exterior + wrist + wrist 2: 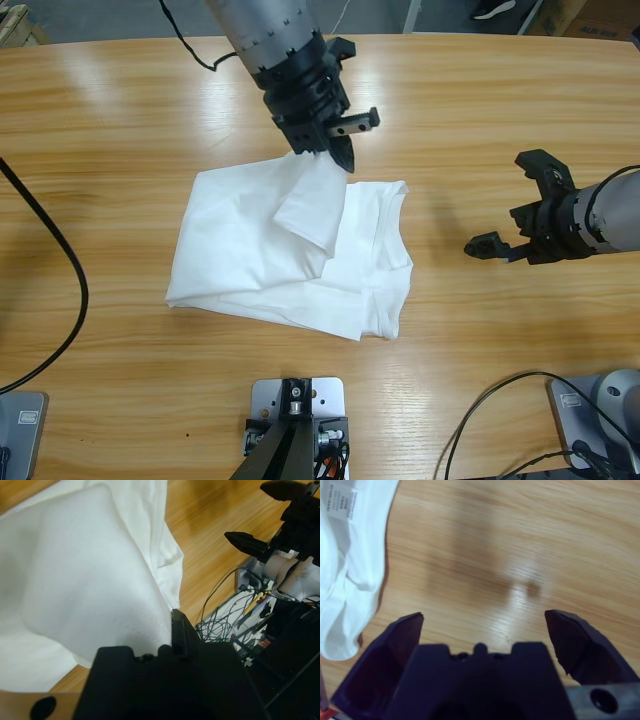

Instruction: Fold clothes

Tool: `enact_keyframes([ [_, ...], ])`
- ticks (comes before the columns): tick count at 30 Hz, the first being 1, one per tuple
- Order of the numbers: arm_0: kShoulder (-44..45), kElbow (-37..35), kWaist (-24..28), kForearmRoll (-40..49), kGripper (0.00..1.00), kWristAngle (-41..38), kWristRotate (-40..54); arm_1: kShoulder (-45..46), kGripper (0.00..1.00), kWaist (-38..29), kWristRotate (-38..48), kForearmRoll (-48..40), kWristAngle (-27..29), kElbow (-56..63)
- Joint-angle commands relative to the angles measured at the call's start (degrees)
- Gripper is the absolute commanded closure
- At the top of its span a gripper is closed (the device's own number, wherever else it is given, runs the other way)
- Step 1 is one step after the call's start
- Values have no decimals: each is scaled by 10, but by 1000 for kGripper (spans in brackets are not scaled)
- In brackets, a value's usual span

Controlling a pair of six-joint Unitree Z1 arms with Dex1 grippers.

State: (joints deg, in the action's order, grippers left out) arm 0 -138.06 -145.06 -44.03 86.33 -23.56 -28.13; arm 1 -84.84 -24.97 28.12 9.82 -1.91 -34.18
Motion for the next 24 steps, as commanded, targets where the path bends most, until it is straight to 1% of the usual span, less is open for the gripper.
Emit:
enact_keyframes([
  [1, -49, -11, -46, 87, 1000, -22, 4, -15, 18, 2, -5, -6, 8, 3],
  [6, -66, -16, -66, 87, 1000, -22, -3, -12, 18, 2, -5, -6, 9, 9],
  [10, -78, -31, -65, 87, 1000, -19, -13, -2, 18, 2, -5, -4, 10, 13],
  [11, -80, -42, -63, 87, 951, -15, -21, 0, 18, 2, -5, -4, 10, 15],
  [12, -84, -54, -63, 87, 613, -11, -33, 1, 18, 2, -5, -5, 10, 18],
  [13, -86, -65, -63, 87, 464, -4, -46, 3, 18, 2, -4, -5, 9, 21],
  [14, -90, -85, -63, 86, 369, 5, -59, 5, 18, 2, -4, -5, 9, 24],
  [17, -111, -168, -62, 86, 358, 2, -89, 14, 18, 2, -1, -5, 10, 36],
  [18, -115, -180, -62, 86, 357, -1, -98, 17, 18, 2, -1, -5, 10, 39],
  [20, -115, -180, -62, 87, 286, -6, -101, 23, 18, 2, 0, -5, 10, 43],
  [24, -83, -174, -56, 89, 283, 9, -100, 29, 18, 2, 0, -5, 10, 41],
])
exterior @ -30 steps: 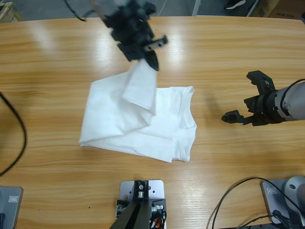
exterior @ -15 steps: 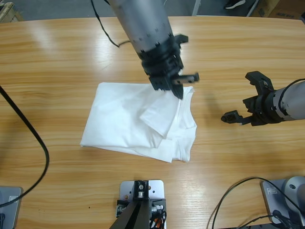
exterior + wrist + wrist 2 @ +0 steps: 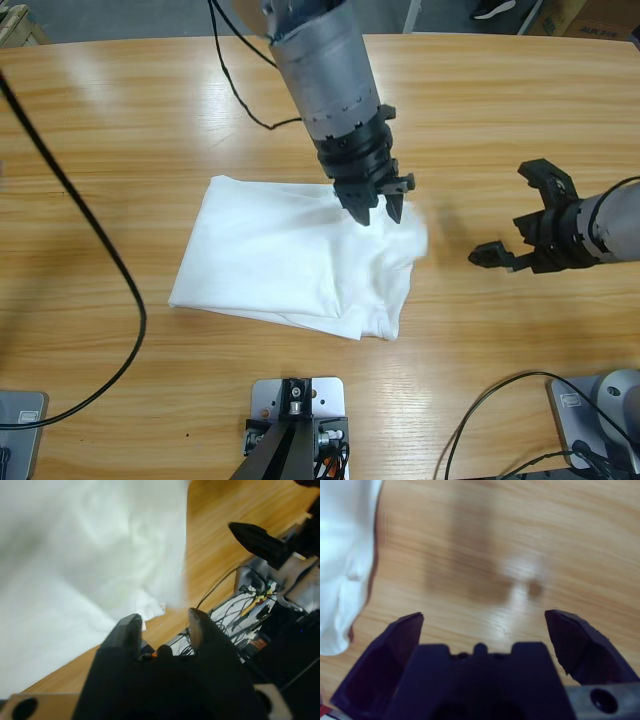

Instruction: Fold clothes

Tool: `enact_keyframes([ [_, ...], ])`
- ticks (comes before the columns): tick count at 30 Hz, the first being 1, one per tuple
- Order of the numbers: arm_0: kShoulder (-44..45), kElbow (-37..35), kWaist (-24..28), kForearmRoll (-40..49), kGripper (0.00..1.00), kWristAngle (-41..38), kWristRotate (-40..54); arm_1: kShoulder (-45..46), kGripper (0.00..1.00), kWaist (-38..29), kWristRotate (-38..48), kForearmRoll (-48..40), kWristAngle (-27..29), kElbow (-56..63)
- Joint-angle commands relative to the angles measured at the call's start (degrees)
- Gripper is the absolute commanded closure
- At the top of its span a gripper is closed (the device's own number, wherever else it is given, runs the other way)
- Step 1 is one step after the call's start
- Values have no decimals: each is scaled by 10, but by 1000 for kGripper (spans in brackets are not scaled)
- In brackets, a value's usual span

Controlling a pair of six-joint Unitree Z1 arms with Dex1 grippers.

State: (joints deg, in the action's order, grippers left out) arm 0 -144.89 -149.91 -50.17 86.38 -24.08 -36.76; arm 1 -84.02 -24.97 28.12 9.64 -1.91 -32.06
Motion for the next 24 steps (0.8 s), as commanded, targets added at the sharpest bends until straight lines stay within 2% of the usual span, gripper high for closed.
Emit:
enact_keyframes([
  [1, 2, -111, 13, 89, 294, 21, -8, 22, 18, 2, 0, -3, 10, 18],
  [3, 55, -31, 37, 89, 299, 51, 24, 28, 18, 2, 0, -3, 10, 15],
  [5, 128, 90, 75, 85, 306, 71, 74, 36, 18, 2, 0, -1, 11, 11],
  [6, 166, 159, 96, 67, 353, 73, 94, 40, 18, 2, -1, 2, 11, 9],
  [7, 219, 261, 122, 15, 416, 71, 103, 46, 18, 1, -4, 10, 13, 7],
  [10, 377, 565, 225, -132, 464, 59, 138, 57, 18, -14, -9, 40, 27, -13],
  [13, 461, 765, 287, -236, 451, 18, 207, 54, 18, -21, -9, 49, 31, -25],
  [14, 469, 814, 301, -280, 385, -9, 229, 50, 18, -22, -9, 49, 30, -26],
  [15, 471, 855, 313, -327, 288, -34, 245, 46, 18, -24, -9, 49, 30, -28],
  [17, 449, 906, 328, -410, 243, -87, 271, 42, 18, -28, -8, 53, 30, -33],
  [20, 392, 943, 330, -494, 233, -134, 287, 40, 18, -33, -8, 62, 30, -37],
  [24, 351, 1005, 342, -584, 211, -109, 286, 42, 18, -37, -8, 70, 31, -37],
])
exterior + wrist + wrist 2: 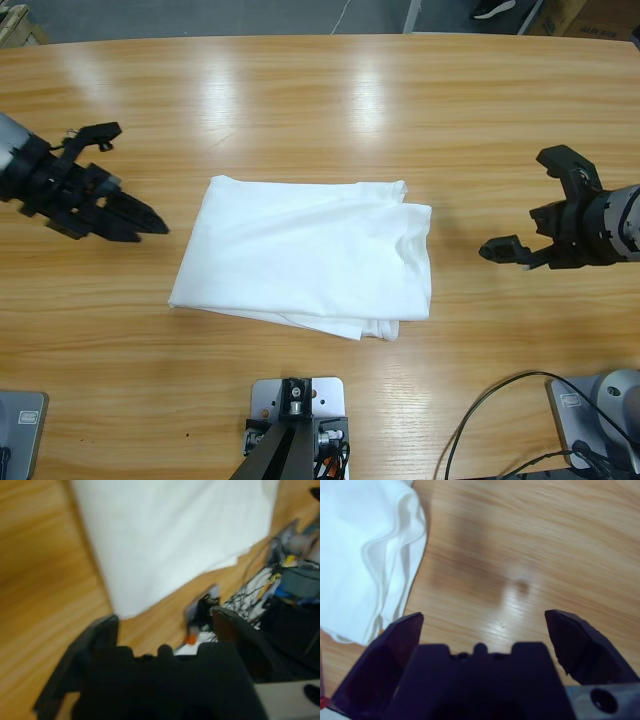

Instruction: Fold clothes

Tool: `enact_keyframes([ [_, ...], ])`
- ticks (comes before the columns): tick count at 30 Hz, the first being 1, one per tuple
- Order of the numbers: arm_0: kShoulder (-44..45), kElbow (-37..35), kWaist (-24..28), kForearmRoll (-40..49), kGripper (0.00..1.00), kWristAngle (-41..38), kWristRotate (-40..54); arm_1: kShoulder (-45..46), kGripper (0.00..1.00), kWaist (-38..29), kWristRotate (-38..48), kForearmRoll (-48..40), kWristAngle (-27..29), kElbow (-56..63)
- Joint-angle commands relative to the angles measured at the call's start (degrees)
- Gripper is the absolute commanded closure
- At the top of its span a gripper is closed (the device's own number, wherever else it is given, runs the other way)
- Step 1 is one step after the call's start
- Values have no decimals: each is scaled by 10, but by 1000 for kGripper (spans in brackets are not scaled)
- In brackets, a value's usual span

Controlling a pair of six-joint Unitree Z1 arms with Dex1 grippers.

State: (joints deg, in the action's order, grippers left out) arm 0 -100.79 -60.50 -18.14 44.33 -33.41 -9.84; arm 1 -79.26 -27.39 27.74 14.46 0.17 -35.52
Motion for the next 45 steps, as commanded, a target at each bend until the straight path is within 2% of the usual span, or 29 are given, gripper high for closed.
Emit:
enact_keyframes([
  [1, -98, 118, 26, -173, 211, -7, 17, -5, 18, -15, -2, 23, 10, -2],
  [8, -156, 110, 29, -219, 223, -3, 0, -10, 18, -19, 0, 25, 13, -2],
  [12, -168, 104, 24, -245, 312, -12, -21, -18, 18, -19, 0, 21, 14, -3],
  [21, -177, 97, -55, -287, 310, -49, -74, -37, 18, -19, 0, 9, 14, -11],
  [27, -177, 100, -67, -305, 314, -50, -88, -40, 18, -19, 0, 7, 15, -12],
  [28, -176, 100, -67, -305, 340, -50, -88, -41, 18, -19, 0, 7, 15, -12],
  [29, -176, 100, -67, -305, 416, -48, -87, -41, 18, -19, 0, 7, 15, -12],
  [31, -170, 100, -67, -293, 739, -34, -83, -39, 18, -19, 0, 8, 14, -13],
  [32, -165, 101, -66, -284, 828, -20, -80, -36, 18, -19, 0, 9, 14, -12],
  [34, -156, 104, -57, -260, 842, 7, -82, -36, 18, -19, 0, 9, 14, -11],
  [36, -153, 107, -37, -241, 994, 21, -85, -35, 18, -19, 0, 9, 14, -9],
  [39, -140, 113, -12, -237, 1000, 39, -92, -32, 18, -19, 0, 10, 14, -7],
  [45, -134, 119, -5, -244, 1000, 42, -109, -34, 18, -19, 0, 9, 15, -7],
])
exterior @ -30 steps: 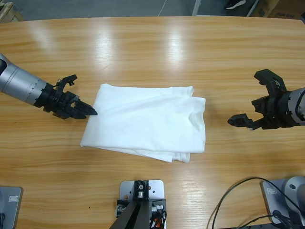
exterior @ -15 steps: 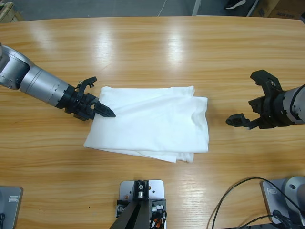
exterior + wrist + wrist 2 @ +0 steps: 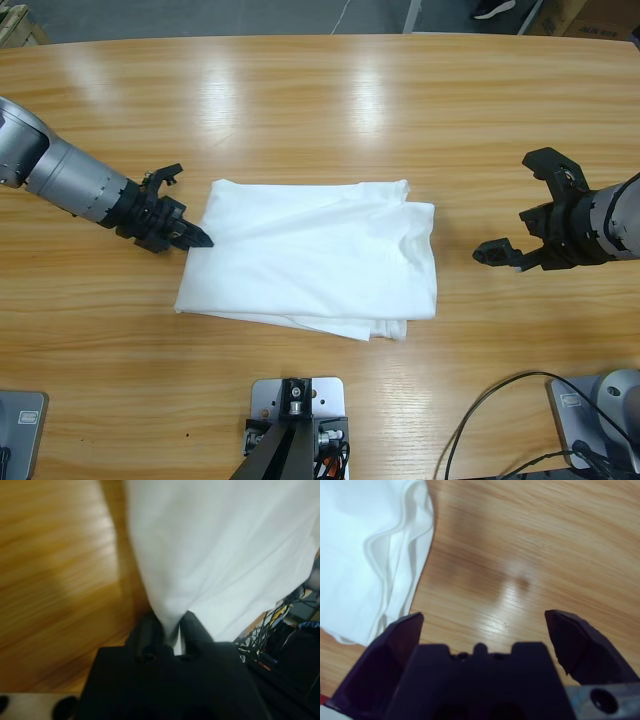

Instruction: Fold clothes

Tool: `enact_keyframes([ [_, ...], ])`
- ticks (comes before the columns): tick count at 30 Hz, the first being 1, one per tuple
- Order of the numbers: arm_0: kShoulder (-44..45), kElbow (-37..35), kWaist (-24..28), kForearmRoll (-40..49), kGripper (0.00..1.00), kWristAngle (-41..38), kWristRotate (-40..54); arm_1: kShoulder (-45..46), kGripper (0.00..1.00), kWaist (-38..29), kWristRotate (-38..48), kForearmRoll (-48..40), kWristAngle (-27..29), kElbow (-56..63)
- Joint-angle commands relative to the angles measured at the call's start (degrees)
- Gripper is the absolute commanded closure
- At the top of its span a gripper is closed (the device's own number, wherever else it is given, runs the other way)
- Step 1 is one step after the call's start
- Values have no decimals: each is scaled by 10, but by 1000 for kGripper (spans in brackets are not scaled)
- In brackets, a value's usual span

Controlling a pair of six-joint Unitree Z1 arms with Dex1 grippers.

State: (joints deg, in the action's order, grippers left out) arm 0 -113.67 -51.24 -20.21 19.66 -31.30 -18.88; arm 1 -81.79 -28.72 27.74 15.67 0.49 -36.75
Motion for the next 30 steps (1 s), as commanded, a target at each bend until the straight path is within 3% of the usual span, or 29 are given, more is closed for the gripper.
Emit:
enact_keyframes([
  [1, -6, 27, 16, -3, 1000, 19, -19, -9, 18, -5, 0, -3, 12, 5],
  [5, 13, 48, 33, -5, 1000, 32, -43, -12, 18, -5, 0, -4, 13, 6],
  [12, 68, 123, 174, 18, 1000, 77, -36, -22, 18, -5, 3, -19, 11, 6],
  [18, 115, 83, 187, 118, 1000, 102, -21, -25, 18, -5, 4, -20, 12, 5],
  [21, 145, 41, 170, 170, 1000, 103, -21, -27, 18, -5, 5, -21, 11, -1],
  [30, 134, -141, 4, 252, 1000, 105, -113, -29, 18, -5, 5, -22, 10, -1],
])
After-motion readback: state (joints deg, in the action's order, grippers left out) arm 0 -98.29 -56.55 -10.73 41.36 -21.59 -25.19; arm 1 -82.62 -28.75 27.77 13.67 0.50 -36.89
